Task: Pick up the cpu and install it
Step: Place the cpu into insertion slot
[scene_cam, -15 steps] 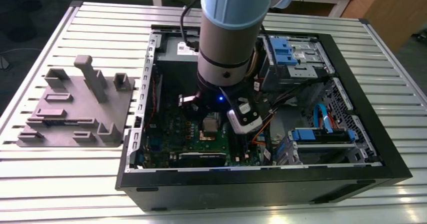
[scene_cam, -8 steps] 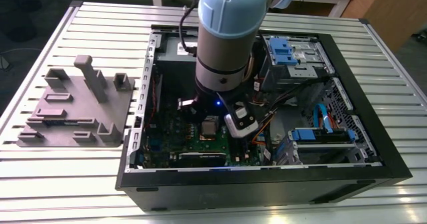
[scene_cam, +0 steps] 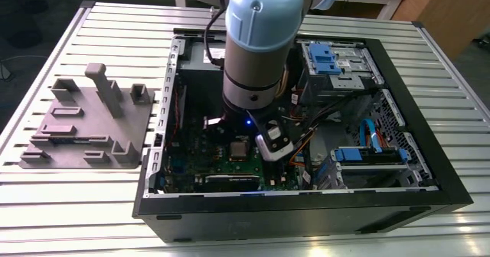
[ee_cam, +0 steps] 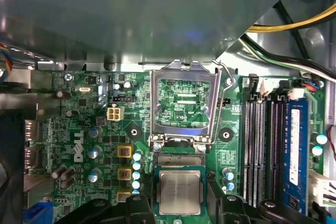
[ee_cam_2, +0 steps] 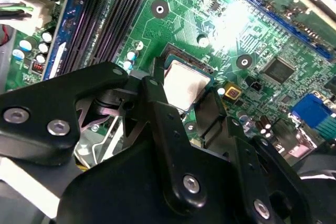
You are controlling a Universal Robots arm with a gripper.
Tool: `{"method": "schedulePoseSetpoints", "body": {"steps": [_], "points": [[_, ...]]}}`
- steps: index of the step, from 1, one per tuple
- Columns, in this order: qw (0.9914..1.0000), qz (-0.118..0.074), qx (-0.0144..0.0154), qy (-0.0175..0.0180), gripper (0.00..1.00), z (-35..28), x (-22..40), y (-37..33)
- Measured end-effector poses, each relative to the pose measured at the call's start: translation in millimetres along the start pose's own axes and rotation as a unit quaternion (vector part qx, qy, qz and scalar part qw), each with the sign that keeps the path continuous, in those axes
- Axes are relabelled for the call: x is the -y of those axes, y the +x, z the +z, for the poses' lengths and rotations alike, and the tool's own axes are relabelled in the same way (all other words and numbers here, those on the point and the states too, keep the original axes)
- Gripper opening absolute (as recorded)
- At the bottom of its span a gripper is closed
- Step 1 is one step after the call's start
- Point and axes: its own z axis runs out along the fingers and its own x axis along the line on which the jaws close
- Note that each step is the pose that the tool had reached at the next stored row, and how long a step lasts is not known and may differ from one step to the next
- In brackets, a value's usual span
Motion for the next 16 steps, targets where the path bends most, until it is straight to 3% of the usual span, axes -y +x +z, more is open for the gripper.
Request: {"method": "schedulePoseSetpoints", "body": {"steps": [16], "points": [[1.0,0.0,0.0,-0.0007,0.47,8.1,0.1,0.0]]}}
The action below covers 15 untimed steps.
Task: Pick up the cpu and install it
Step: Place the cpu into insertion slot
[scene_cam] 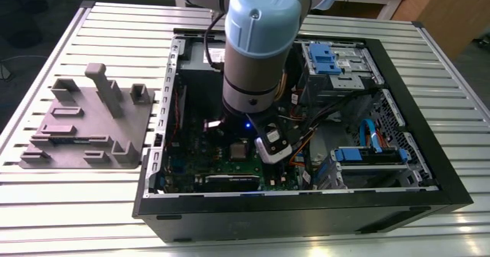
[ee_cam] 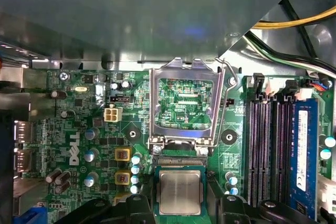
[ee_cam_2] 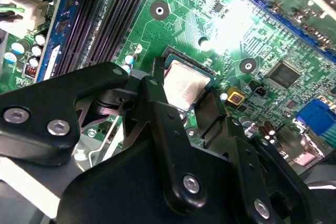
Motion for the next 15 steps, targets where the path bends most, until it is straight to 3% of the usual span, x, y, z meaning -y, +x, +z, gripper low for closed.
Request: {"method": "schedulePoseSetpoints", "body": {"steps": [12,15], "points": [[1.0,0.0,0.0,-0.0001,0.47,3.1,0.0,-0.1],[1.0,0.0,0.0001,0.0,0.55,3.2,0.0,-0.1]]}}
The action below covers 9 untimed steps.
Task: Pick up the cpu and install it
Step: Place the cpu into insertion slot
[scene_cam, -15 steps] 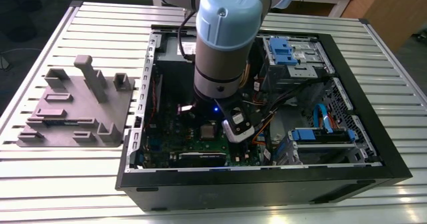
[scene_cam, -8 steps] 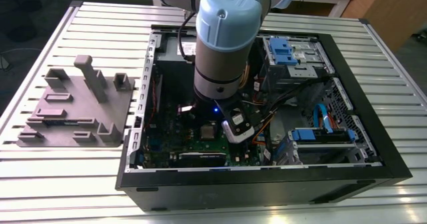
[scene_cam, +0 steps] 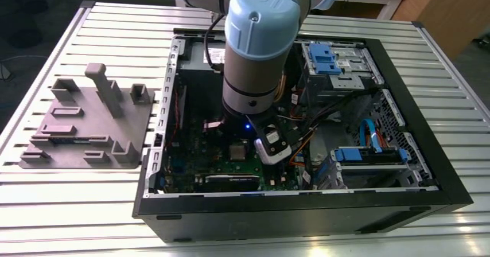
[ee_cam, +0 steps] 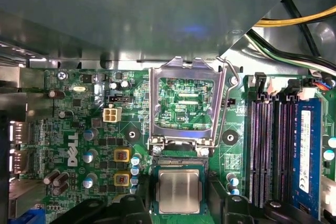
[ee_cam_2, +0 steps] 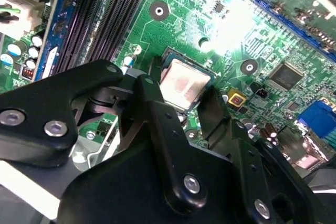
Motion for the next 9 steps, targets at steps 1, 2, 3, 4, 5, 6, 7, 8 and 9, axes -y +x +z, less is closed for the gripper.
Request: {"method": "schedulePoseSetpoints", "body": {"steps": [1,2,3,4,5,6,7,8,9], "points": [[1.0,0.0,0.0003,-0.0005,0.55,0.4,-0.2,-0.1],[1.0,0.0,0.0002,-0.0005,0.55,0.6,-0.1,-0.1],[1.0,0.0,0.0001,-0.0003,0.55,0.3,-0.1,-0.1],[1.0,0.0,-0.0001,0.0001,0.55,-0.9,0.0,0.0],[1.0,0.0,-0.0001,0.0,0.55,-1.9,0.0,0.0],[1.0,0.0,0.0,0.0,0.55,-2.8,0.0,0.1],[1.0,0.0,-0.0001,0.0001,0.55,-3.6,0.0,0.1],[1.0,0.0,0.0,0.0,0.55,-3.5,-0.1,0.1],[1.0,0.0,0.0,-0.0001,0.53,-3.5,-0.1,0.1]]}}
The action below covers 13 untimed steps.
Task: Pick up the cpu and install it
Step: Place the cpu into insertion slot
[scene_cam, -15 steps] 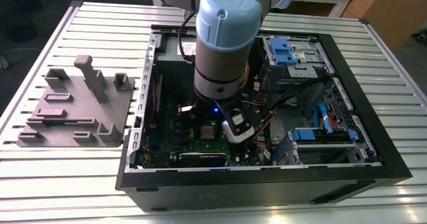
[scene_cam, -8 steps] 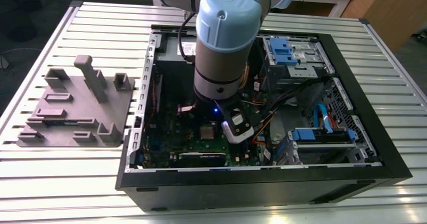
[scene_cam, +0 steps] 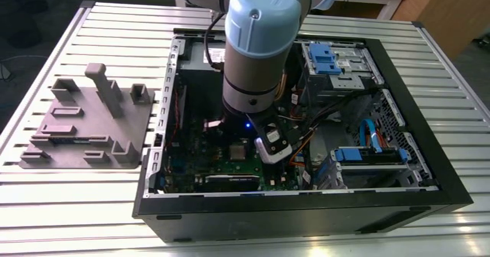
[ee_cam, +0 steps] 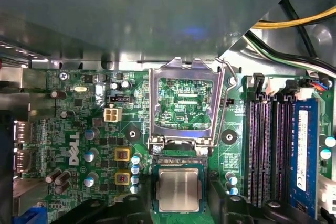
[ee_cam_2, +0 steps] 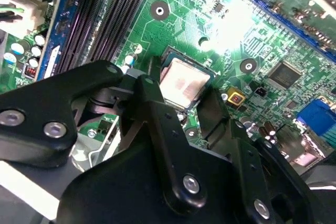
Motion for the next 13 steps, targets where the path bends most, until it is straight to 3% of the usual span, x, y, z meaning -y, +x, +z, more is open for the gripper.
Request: {"method": "schedulePoseSetpoints", "body": {"steps": [4,13], "points": [[1.0,0.0,-0.0002,-0.0005,0.44,-0.3,-0.1,0.0],[0.99999,0.0,0.0,-0.0042,0.44,0.3,-1.1,0.0]]}}
